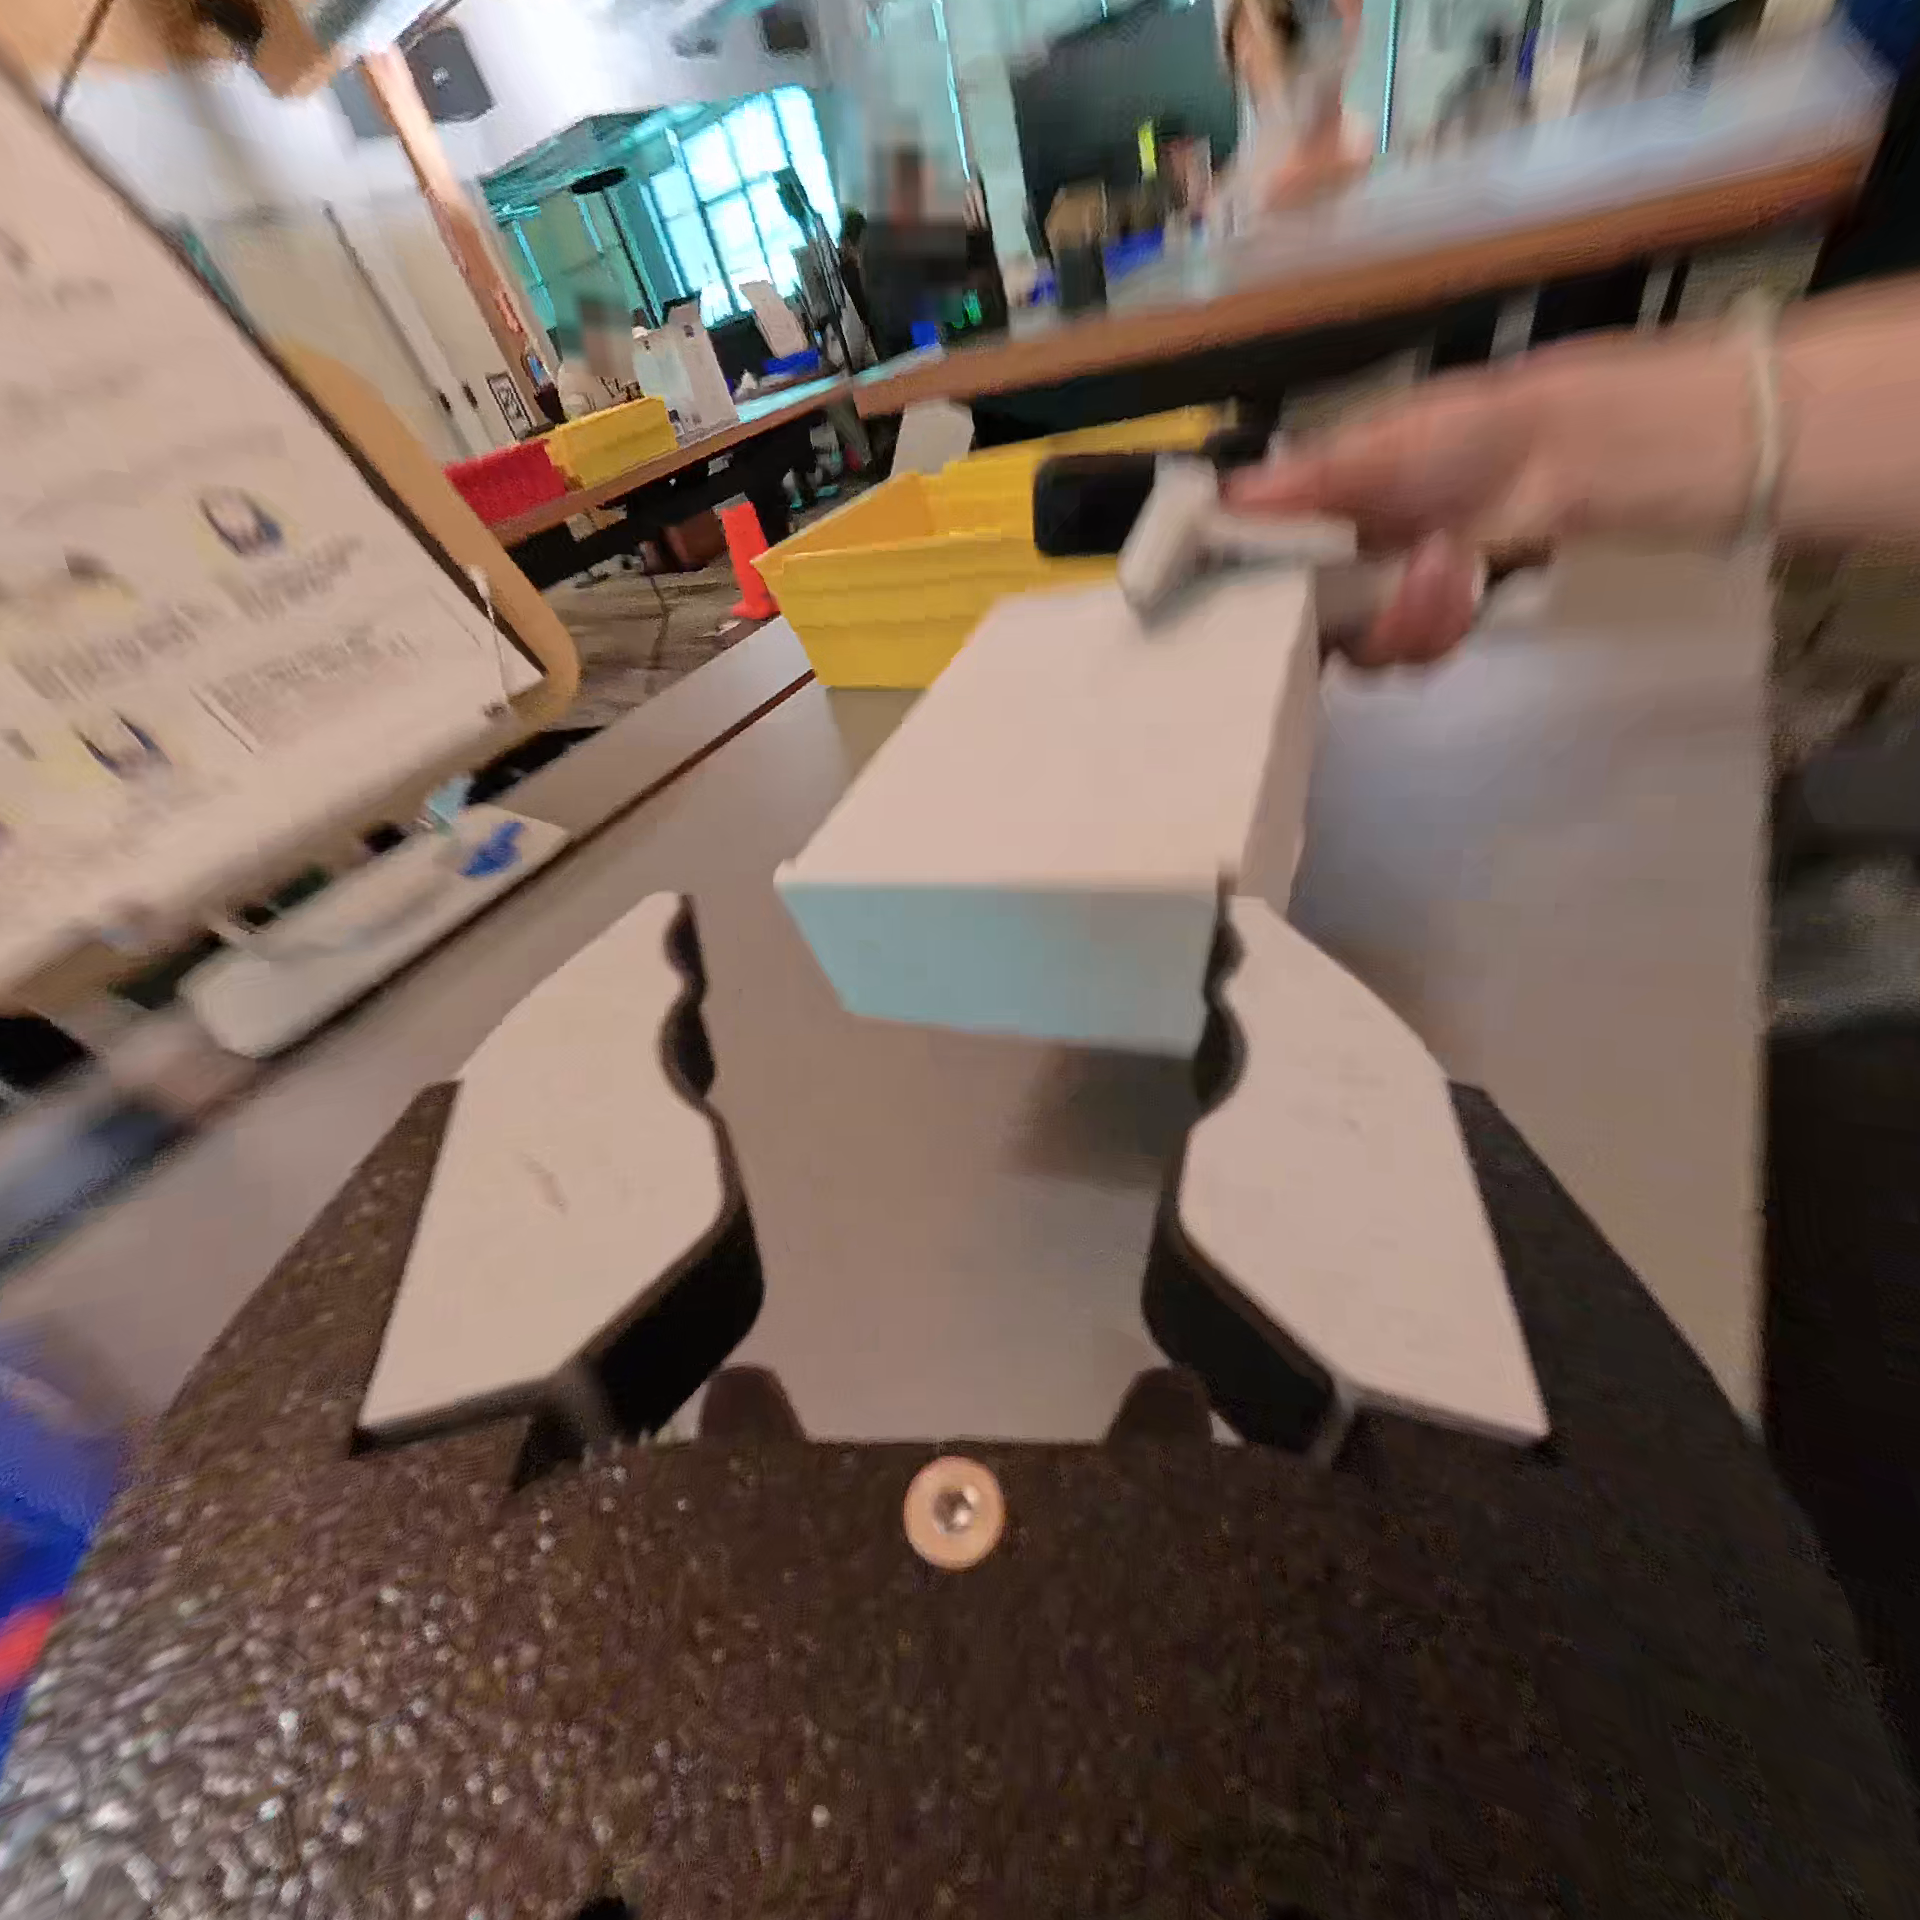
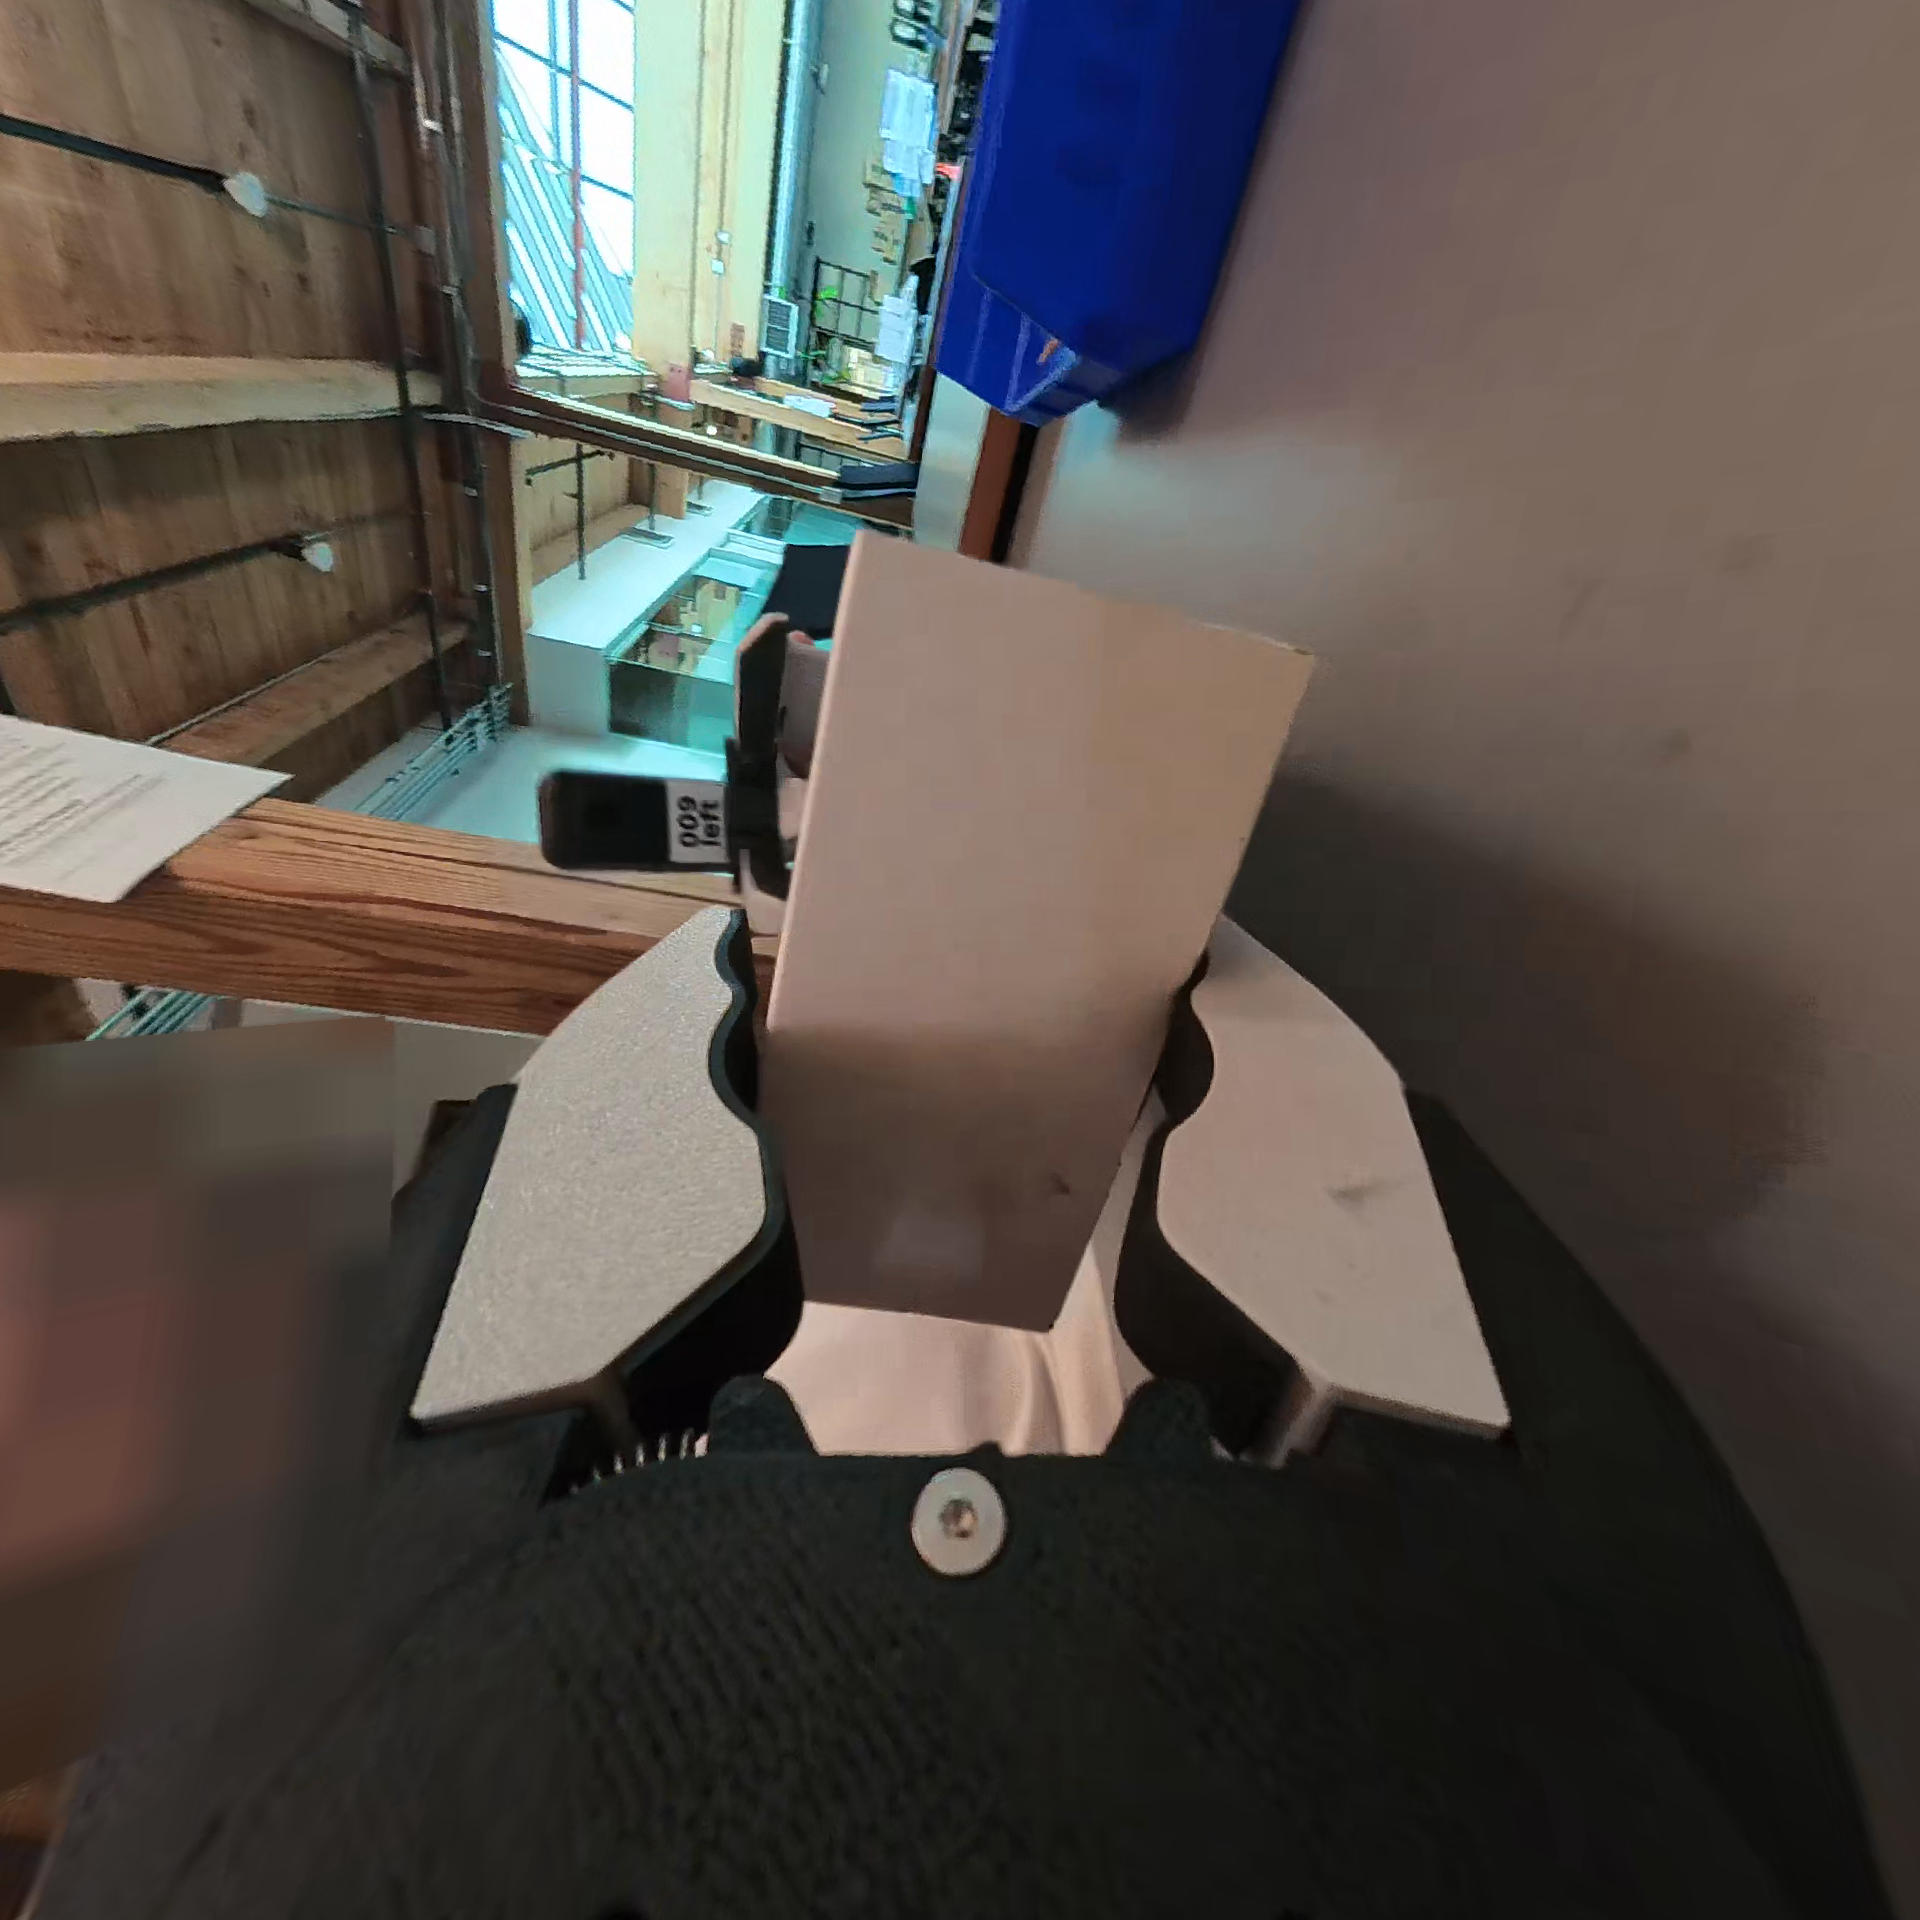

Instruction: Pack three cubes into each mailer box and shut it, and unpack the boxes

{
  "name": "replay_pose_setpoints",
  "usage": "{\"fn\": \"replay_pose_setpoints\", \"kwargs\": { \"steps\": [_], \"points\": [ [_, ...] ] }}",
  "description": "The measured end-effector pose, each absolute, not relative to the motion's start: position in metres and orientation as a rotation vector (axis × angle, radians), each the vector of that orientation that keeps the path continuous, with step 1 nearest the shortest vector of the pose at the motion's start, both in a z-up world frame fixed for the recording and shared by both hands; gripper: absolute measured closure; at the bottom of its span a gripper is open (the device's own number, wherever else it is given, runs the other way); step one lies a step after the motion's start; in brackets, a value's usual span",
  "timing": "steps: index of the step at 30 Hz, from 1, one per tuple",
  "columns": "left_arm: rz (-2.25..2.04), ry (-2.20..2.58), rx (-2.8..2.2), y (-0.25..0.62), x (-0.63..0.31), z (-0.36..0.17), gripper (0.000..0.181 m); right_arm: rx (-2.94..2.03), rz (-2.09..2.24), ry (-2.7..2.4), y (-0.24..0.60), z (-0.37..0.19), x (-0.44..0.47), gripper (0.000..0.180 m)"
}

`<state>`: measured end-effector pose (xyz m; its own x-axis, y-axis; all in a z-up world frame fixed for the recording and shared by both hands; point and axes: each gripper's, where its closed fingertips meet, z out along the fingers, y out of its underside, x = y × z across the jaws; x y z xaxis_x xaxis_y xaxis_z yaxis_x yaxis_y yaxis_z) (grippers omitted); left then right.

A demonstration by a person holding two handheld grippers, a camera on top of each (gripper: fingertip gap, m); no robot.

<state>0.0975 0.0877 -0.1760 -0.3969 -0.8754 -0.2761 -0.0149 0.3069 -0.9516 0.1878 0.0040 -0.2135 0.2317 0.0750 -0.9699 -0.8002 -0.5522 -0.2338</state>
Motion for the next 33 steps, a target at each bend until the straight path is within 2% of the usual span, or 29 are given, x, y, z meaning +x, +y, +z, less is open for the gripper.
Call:
{"fn": "replay_pose_setpoints", "kwargs": {
  "steps": [6,11,13,16,17,19,23,25,27,28,30,33],
  "points": [
    [-0.400,1.744,-0.141,0.082,0.099,-0.196,0.067,-1.717,1.527,0.612,-0.010,-0.197,0.185,0.103],
    [-0.320,1.619,0.234,0.037,0.105,-0.195,0.065,-1.708,1.606,0.576,-0.001,-0.196,0.168,0.103],
    [-0.325,1.577,0.327,0.021,0.105,-0.194,0.068,-1.721,1.606,0.575,0.003,-0.199,0.163,0.103],
    [-0.264,1.517,0.409,0.013,0.109,-0.193,0.101,-1.689,1.620,0.569,0.008,-0.196,0.160,0.103],
    [-0.268,1.522,0.421,0.011,0.110,-0.194,0.103,-1.681,1.597,0.575,0.009,-0.196,0.162,0.103],
    [-0.303,1.563,0.316,0.016,0.116,-0.191,0.105,-1.668,1.559,0.567,0.009,-0.195,0.168,0.101],
    [-0.744,1.683,-0.086,0.030,0.119,-0.175,0.106,-1.638,1.266,0.436,-0.010,-0.177,0.196,0.076],
    [-1.020,1.739,-0.351,0.041,0.124,-0.172,0.106,-1.578,1.039,0.389,-0.022,-0.161,0.216,0.083],
    [-1.276,1.783,-0.560,0.051,0.129,-0.174,0.107,-1.568,0.876,0.301,-0.033,-0.148,0.217,0.076],
    [-1.368,1.799,-0.617,0.056,0.131,-0.176,0.107,-1.574,0.798,0.237,-0.036,-0.143,0.211,0.080],
    [-1.453,1.852,-0.706,0.065,0.138,-0.189,0.107,-1.636,0.607,0.100,-0.037,-0.144,0.199,0.080],
    [-1.480,1.944,-0.774,0.070,0.145,-0.213,0.107,-1.788,0.228,-0.070,-0.030,-0.171,0.199,0.070]
  ]
}}
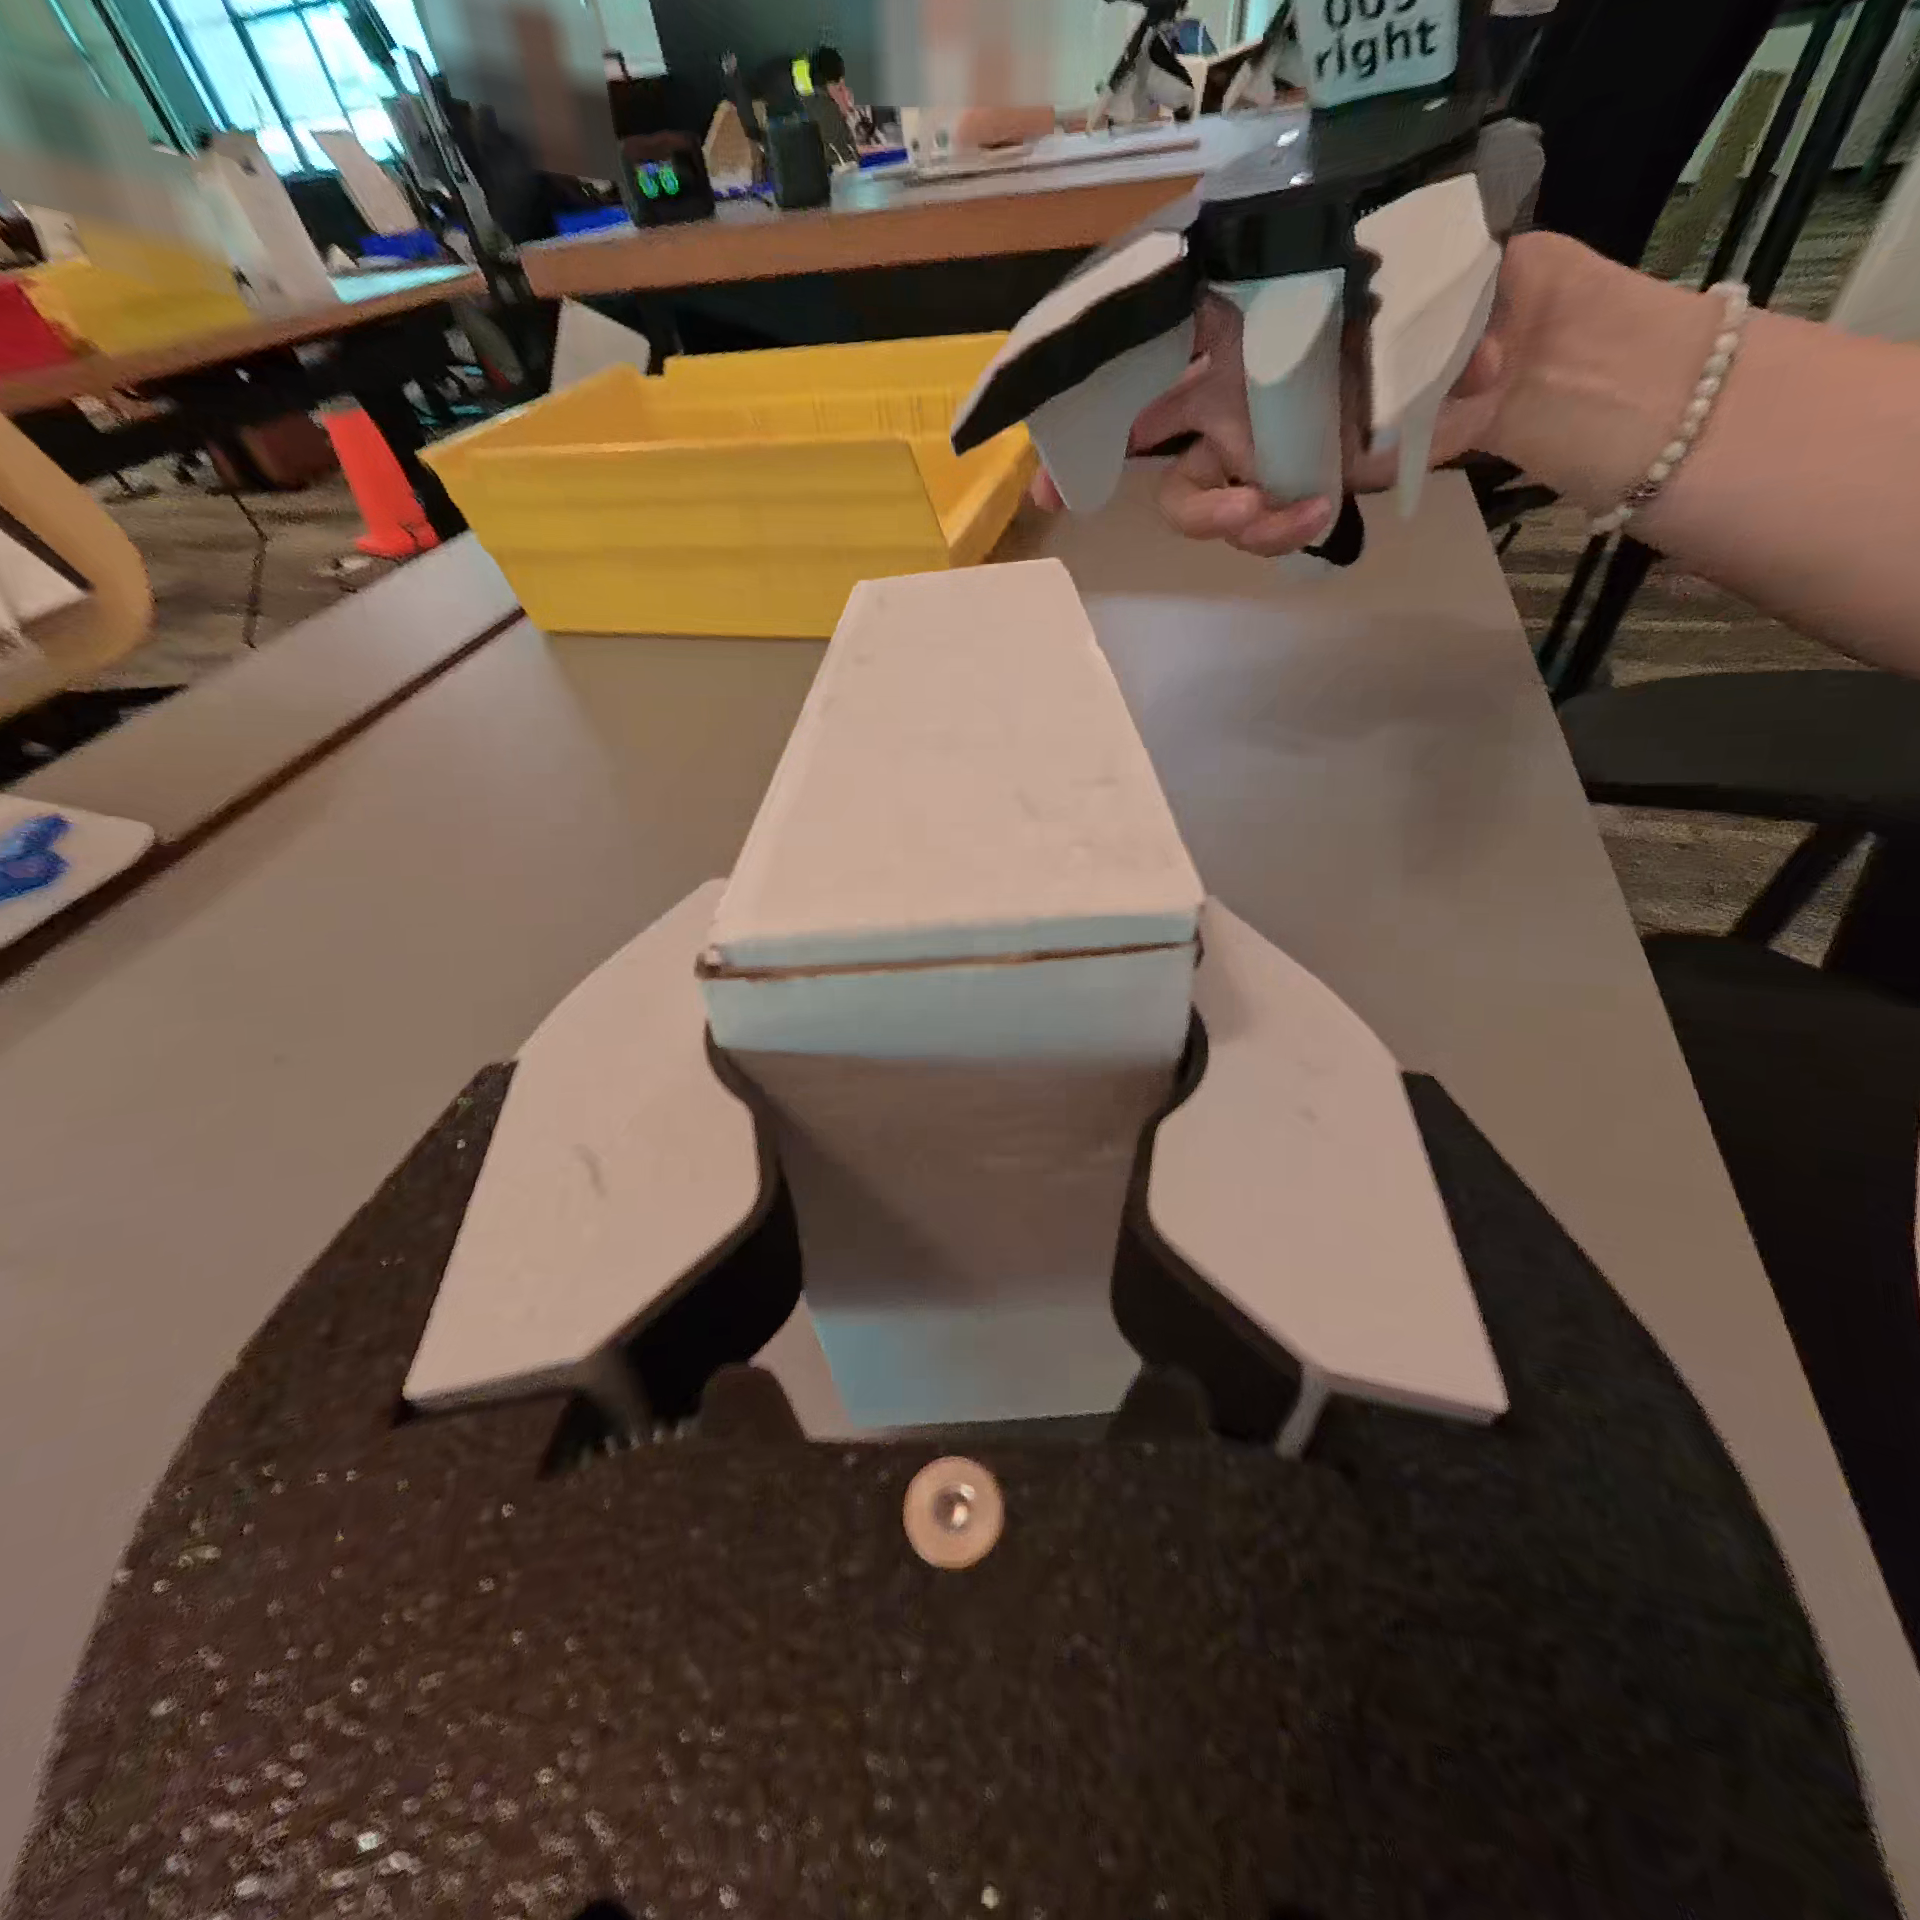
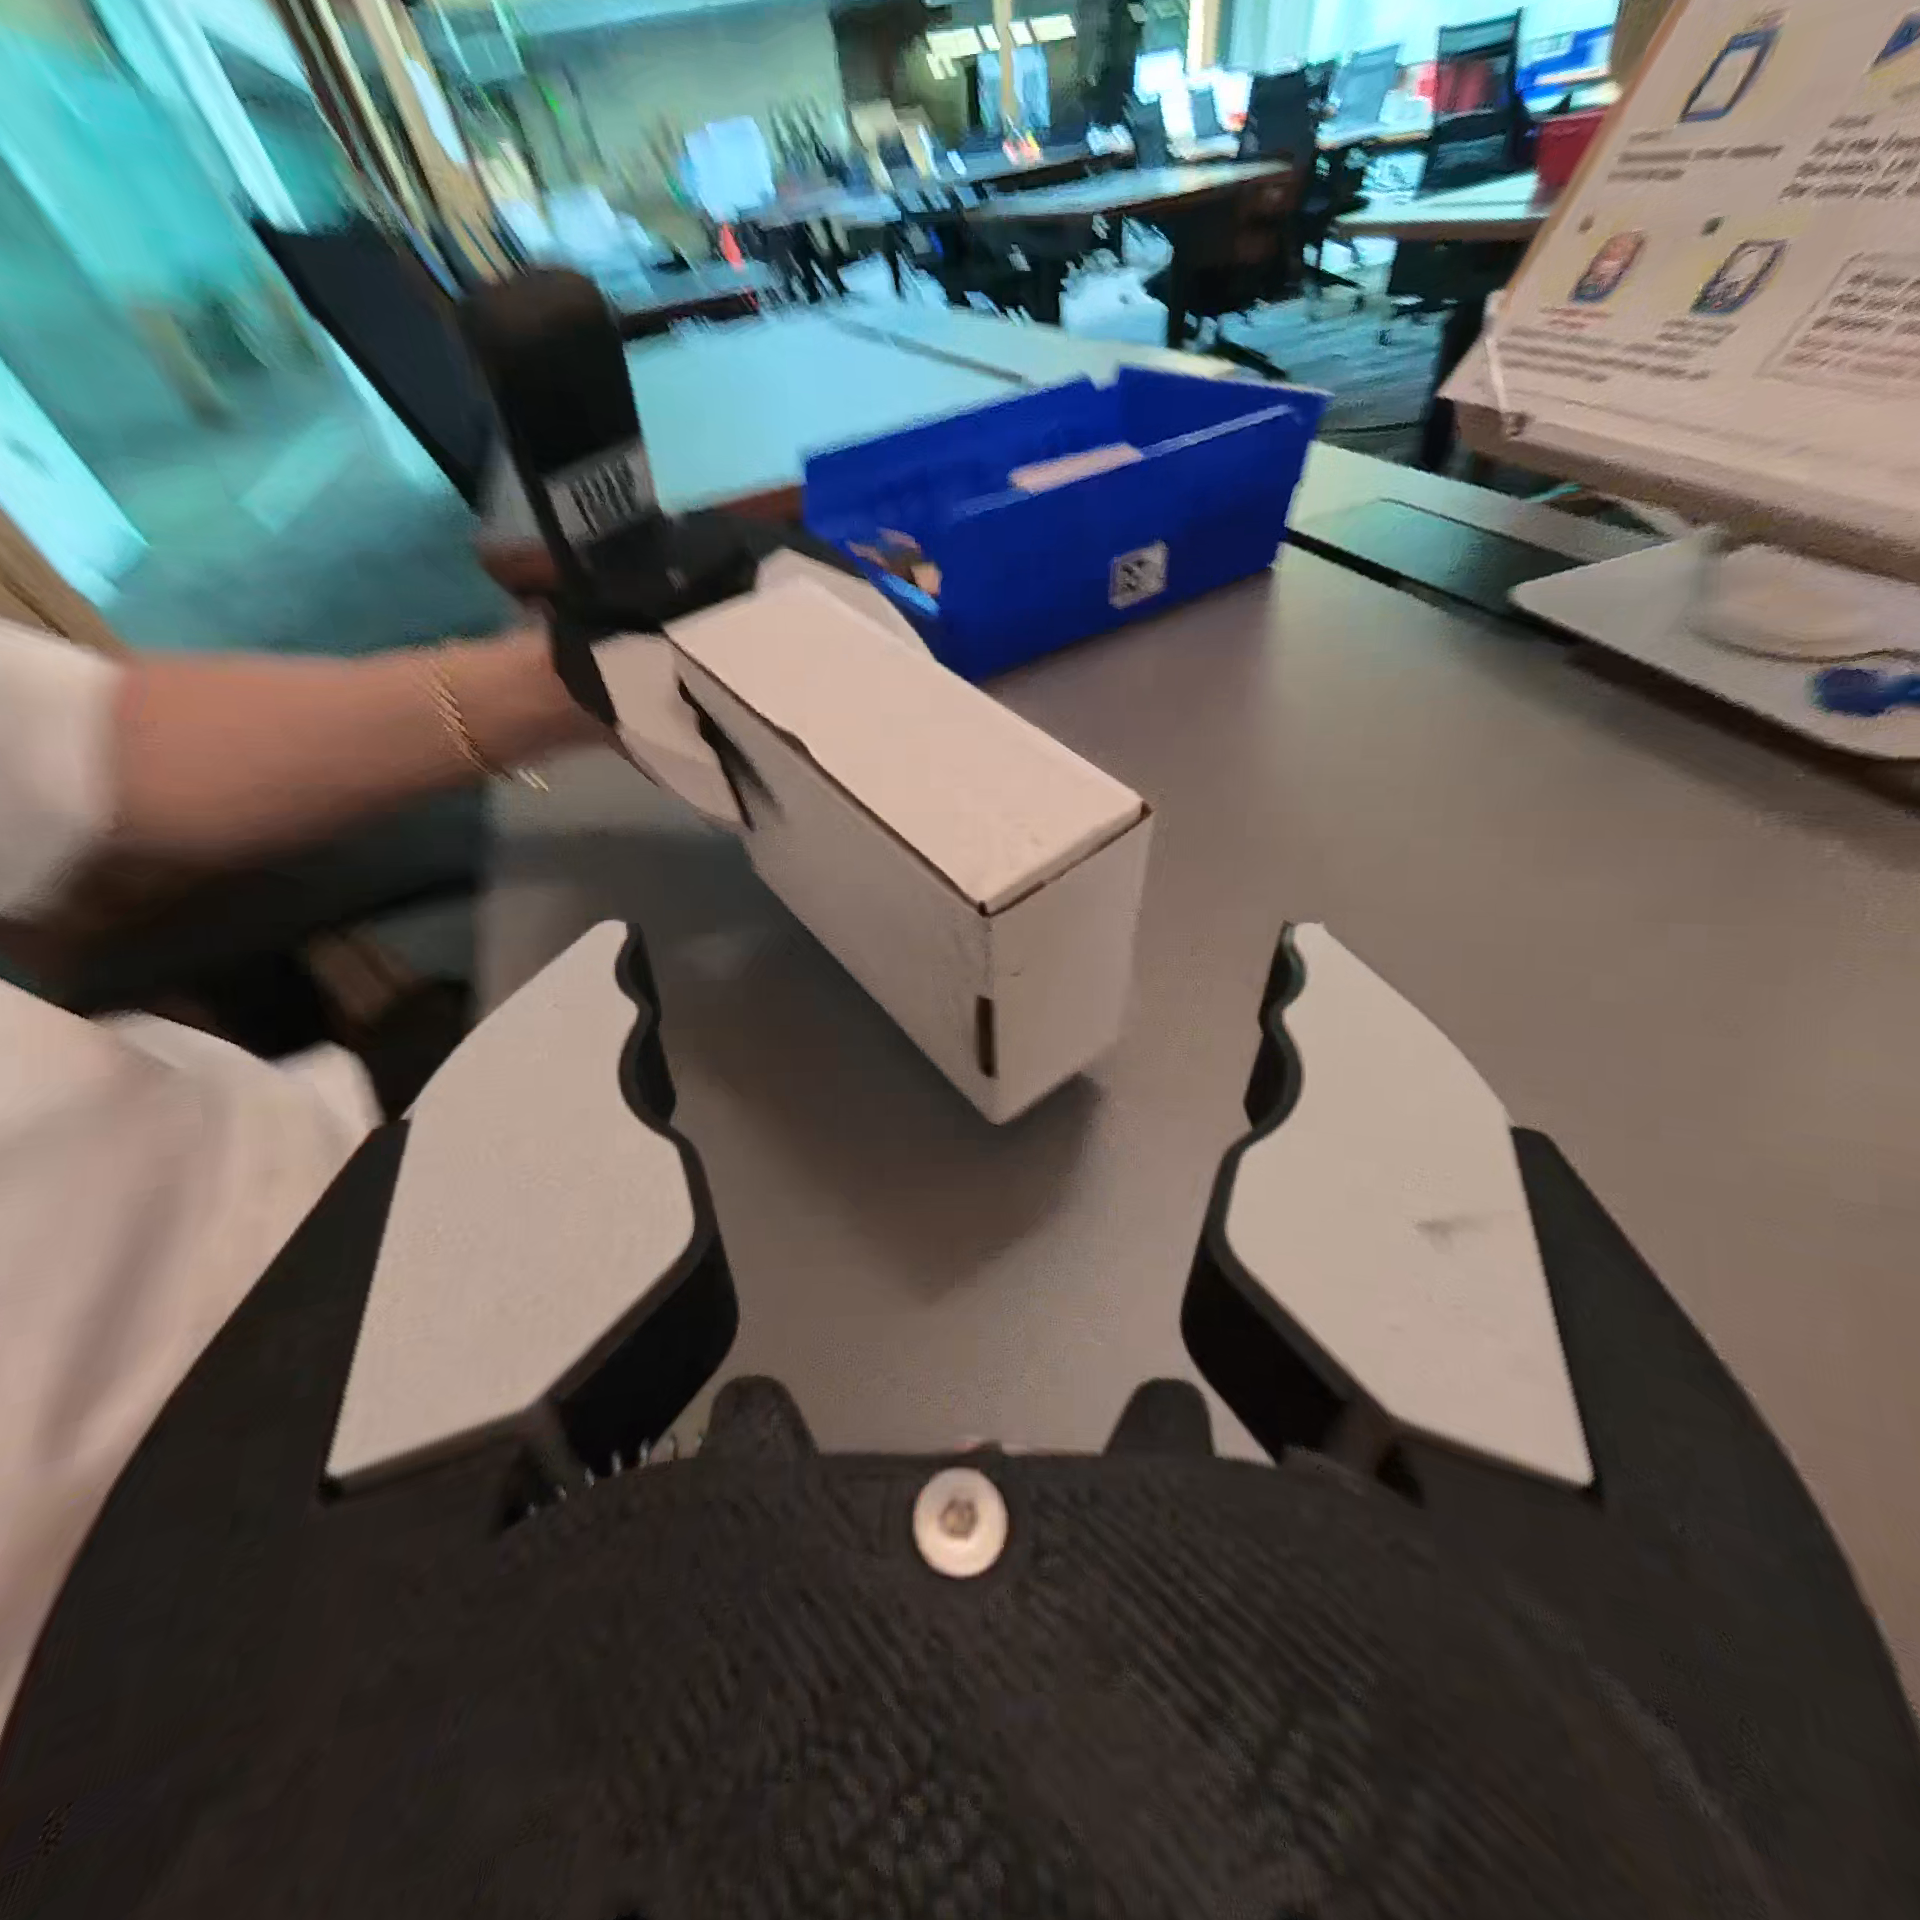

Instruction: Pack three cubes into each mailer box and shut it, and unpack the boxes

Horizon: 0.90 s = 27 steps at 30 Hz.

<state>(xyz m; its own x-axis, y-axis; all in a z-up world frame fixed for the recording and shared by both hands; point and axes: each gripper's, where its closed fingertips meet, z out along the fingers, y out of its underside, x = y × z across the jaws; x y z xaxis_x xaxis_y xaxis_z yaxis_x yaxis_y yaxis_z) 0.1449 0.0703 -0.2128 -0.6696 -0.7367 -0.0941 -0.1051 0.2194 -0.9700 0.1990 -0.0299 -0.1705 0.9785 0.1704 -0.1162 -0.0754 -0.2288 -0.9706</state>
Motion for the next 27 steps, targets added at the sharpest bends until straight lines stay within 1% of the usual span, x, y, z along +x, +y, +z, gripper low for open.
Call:
{"fn": "replay_pose_setpoints", "kwargs": {
  "steps": [2,5,7,9,11,14,17,19,21,22,26,27],
  "points": [
    [-1.497,1.990,-0.779,0.068,0.144,-0.224,0.107,-1.863,0.102,-0.122,-0.023,-0.190,0.201,0.075],
    [-1.495,2.024,-0.781,0.069,0.142,-0.233,0.107,-1.931,0.110,-0.168,-0.010,-0.211,0.195,0.073],
    [-1.454,2.084,-0.788,0.073,0.141,-0.241,0.106,-1.894,0.119,-0.195,0.001,-0.215,0.195,0.073],
    [-1.393,2.147,-0.778,0.079,0.139,-0.250,0.107,-1.855,0.179,-0.183,0.011,-0.219,0.195,0.073],
    [-1.384,2.174,-0.778,0.081,0.138,-0.253,0.106,-1.839,0.269,-0.193,0.020,-0.225,0.191,0.068],
    [-1.383,2.208,-0.780,0.083,0.138,-0.256,0.106,-1.851,0.340,-0.270,0.031,-0.239,0.176,0.071],
    [-1.388,2.227,-0.817,0.086,0.140,-0.257,0.106,-1.881,0.294,-0.334,0.040,-0.247,0.170,0.082],
    [-1.350,2.235,-0.863,0.090,0.142,-0.259,0.105,-1.914,0.195,-0.298,0.046,-0.252,0.182,0.103],
    [-1.262,2.221,-0.909,0.097,0.142,-0.260,0.102,-1.920,0.214,-0.279,0.046,-0.252,0.182,0.104],
    [-1.216,2.190,-0.937,0.103,0.143,-0.256,0.096,-1.920,0.205,-0.279,0.046,-0.252,0.182,0.104],
    [-1.142,2.049,-0.962,0.114,0.135,-0.211,0.092,-1.921,0.184,-0.265,0.045,-0.252,0.182,0.104],
    [-1.085,1.998,-0.947,0.114,0.134,-0.197,0.098,-1.921,0.182,-0.263,0.046,-0.252,0.182,0.104]
  ]
}}
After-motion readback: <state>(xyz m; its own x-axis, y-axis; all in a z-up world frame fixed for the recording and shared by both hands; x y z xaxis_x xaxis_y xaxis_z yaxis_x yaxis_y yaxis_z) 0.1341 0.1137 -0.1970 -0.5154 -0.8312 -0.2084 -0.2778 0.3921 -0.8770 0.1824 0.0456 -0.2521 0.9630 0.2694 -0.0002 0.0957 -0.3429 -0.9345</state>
